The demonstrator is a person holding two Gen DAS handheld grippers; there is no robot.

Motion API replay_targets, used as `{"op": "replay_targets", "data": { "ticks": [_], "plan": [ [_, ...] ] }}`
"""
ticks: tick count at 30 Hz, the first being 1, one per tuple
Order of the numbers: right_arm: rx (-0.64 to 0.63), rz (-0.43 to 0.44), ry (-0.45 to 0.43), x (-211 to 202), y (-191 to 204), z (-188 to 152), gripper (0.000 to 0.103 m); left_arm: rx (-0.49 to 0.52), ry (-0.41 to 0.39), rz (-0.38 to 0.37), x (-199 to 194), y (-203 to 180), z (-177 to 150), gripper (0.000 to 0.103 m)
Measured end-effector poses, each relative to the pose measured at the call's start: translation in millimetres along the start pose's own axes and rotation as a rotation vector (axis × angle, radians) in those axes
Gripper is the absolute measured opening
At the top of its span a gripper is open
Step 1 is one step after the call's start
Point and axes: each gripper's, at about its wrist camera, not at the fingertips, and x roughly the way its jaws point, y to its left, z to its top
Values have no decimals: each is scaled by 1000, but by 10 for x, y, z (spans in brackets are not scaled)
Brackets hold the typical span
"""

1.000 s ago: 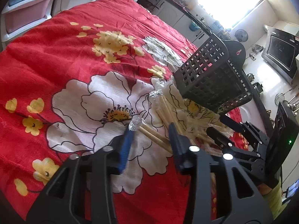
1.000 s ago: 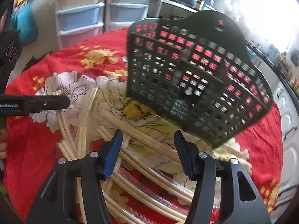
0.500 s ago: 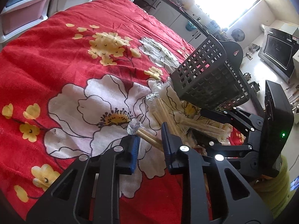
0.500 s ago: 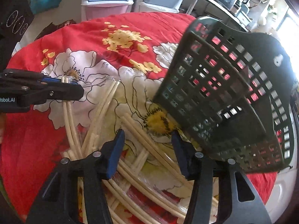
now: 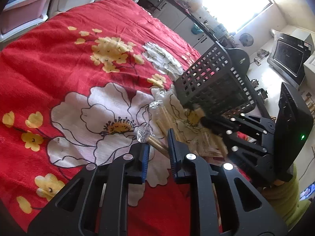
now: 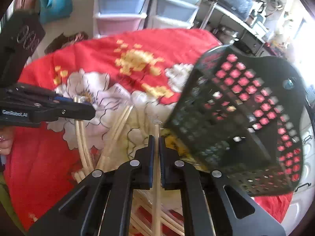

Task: Organize utensils
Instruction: 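Close the left tool on a wrapped chopstick while the right tool grasps another, then lift the held chopsticks upright with both tools and carry them over the green caddy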

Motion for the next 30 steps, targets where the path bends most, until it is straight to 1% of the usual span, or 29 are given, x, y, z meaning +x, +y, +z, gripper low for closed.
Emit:
{"op": "replay_targets", "data": {
  "ticks": [4,12,17,25,30],
  "plan": [
    [59,-37,-67,-277,-172,-69,6,8,-20,-7,-94,-24,34,11],
    [207,-105,-230,-855,-558,-166,6,25,-69,20,-281,-1,126,11],
    [255,-125,-305,-1087,-635,-171,6,35,-121,36,-493,10,241,9],
    [308,-141,-409,-1444,-725,-147,6,88,-227,86,-906,-47,488,7],
    [343,-147,-469,-1646,-795,-150,6,134,-263,75,-1097,-185,596,4]
  ]
}}
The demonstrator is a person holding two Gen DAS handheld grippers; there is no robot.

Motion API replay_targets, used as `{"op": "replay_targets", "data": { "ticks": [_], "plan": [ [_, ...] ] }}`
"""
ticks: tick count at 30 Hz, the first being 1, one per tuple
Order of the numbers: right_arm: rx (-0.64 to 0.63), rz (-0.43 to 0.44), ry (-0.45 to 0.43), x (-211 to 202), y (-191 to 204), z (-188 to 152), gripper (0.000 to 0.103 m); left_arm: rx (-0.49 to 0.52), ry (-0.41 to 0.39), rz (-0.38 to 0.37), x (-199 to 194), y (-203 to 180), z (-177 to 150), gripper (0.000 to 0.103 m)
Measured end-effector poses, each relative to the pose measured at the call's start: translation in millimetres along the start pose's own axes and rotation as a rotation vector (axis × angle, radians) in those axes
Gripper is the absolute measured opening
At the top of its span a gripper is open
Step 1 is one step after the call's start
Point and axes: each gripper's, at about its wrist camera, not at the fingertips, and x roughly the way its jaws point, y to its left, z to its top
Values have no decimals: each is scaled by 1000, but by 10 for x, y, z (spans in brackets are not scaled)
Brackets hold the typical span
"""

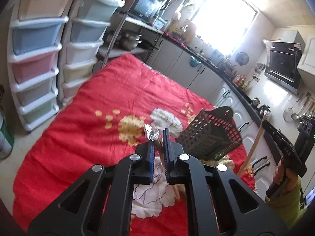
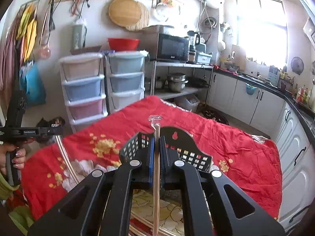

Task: Organize utensils
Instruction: 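Lift the held chopsticks upright with both tools and carry them over the green caddy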

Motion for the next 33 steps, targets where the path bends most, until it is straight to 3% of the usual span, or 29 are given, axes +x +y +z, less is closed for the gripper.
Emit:
{"op": "replay_targets", "data": {
  "ticks": [19,33],
  "plan": [
    [135,-42,-172,-445,-324,193,6,171,-46,-243,-8,-1100,428,3],
    [226,-60,-378,-665,-599,503,6,258,-148,-302,87,-1722,833,3]
  ]
}}
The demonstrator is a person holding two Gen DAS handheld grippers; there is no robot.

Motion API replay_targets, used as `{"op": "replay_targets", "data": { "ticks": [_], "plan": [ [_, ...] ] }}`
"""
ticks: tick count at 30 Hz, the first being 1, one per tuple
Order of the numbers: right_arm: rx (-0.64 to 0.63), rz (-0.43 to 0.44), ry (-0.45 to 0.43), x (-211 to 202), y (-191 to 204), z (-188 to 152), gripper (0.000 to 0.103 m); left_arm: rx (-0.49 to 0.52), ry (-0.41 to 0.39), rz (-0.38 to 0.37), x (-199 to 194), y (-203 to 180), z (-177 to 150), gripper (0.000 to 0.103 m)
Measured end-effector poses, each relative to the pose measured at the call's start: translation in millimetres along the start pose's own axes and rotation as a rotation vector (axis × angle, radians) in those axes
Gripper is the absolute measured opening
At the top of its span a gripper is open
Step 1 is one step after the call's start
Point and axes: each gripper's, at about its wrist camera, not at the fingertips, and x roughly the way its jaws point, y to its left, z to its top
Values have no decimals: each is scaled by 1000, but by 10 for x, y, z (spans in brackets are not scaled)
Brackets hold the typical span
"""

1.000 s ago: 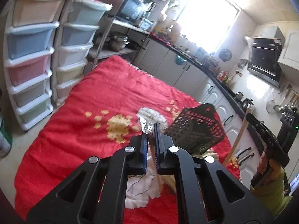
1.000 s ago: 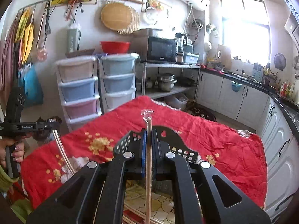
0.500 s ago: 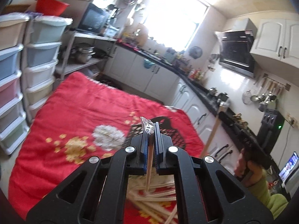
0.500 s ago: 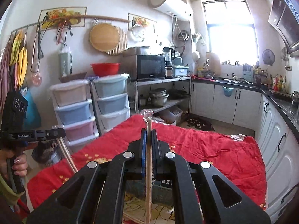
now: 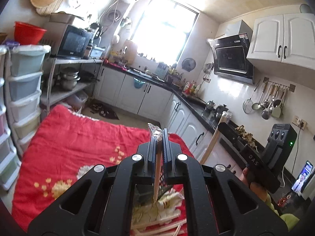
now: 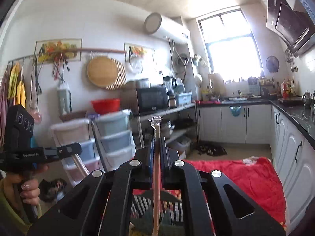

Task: Organize utensils
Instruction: 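Lift the held chopsticks upright with both tools and carry them over the green caddy, then lower the chopsticks into the caddy and open both tools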

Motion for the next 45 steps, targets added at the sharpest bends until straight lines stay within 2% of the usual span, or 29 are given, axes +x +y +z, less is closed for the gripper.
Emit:
{"op": "replay_targets", "data": {
  "ticks": [8,15,24,35,36,38,42,45],
  "plan": [
    [-6,-27,-92,134,-75,143,6,43,-44,54,123,-42,184,3],
    [-25,-93,-118,372,-161,1,6,31,-25,101,282,151,62,3],
    [-22,-153,-76,566,-262,-396,6,51,3,172,478,291,-232,3],
    [32,-205,2,670,-350,-755,8,72,63,196,612,357,-525,3],
    [37,-208,9,666,-353,-772,12,75,68,199,617,356,-544,5],
    [50,-208,19,651,-366,-803,31,81,71,205,609,355,-574,14],
    [66,-210,32,589,-368,-853,33,84,69,210,569,352,-601,32],
    [63,-217,43,521,-337,-871,41,82,61,220,520,359,-611,47]
  ]
}}
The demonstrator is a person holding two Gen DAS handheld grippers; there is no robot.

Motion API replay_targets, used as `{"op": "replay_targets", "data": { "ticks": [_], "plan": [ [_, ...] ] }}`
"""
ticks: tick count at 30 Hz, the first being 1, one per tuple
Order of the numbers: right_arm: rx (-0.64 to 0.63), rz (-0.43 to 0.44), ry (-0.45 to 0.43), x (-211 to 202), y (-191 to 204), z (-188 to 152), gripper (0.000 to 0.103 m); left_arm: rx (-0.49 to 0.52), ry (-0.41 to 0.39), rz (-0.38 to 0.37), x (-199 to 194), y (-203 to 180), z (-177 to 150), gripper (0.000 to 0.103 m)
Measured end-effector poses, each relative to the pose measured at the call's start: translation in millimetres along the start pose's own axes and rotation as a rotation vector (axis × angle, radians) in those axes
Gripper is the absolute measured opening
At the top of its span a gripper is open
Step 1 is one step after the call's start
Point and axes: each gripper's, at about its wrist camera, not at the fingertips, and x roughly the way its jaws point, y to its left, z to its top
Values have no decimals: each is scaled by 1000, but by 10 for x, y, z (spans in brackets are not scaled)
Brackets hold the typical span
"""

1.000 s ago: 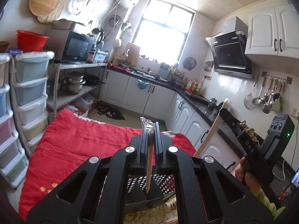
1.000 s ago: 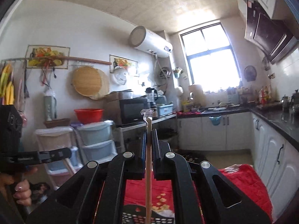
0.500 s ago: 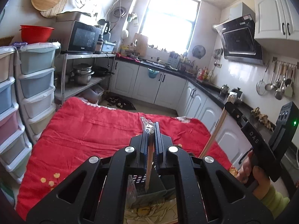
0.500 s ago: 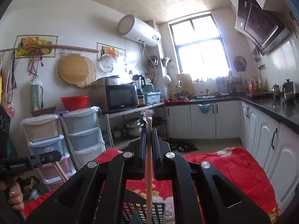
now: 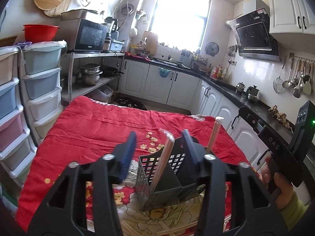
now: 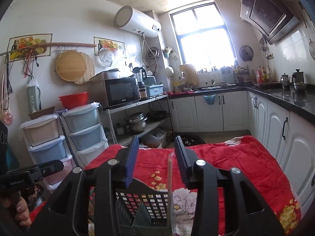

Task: Organize utensils
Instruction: 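Lower the chopsticks into the caddy and open both tools, then withdraw both tools from the caddy back toward the chopstick pile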

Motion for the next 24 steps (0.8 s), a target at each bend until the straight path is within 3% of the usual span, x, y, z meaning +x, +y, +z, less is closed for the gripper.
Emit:
{"op": "replay_targets", "data": {
  "ticks": [2,4,9,24],
  "plan": [
    [-11,-6,7,-58,17,-6,48,-9,-7,3,-37,27,-6,54],
    [-21,-5,13,-97,44,3,52,-19,-20,11,-83,48,-18,71],
    [-47,-16,25,-252,97,4,60,-60,-52,14,-229,138,-9,90],
    [-95,-22,92,-640,159,-189,62,-132,-53,17,-474,307,-184,92]
  ]
}}
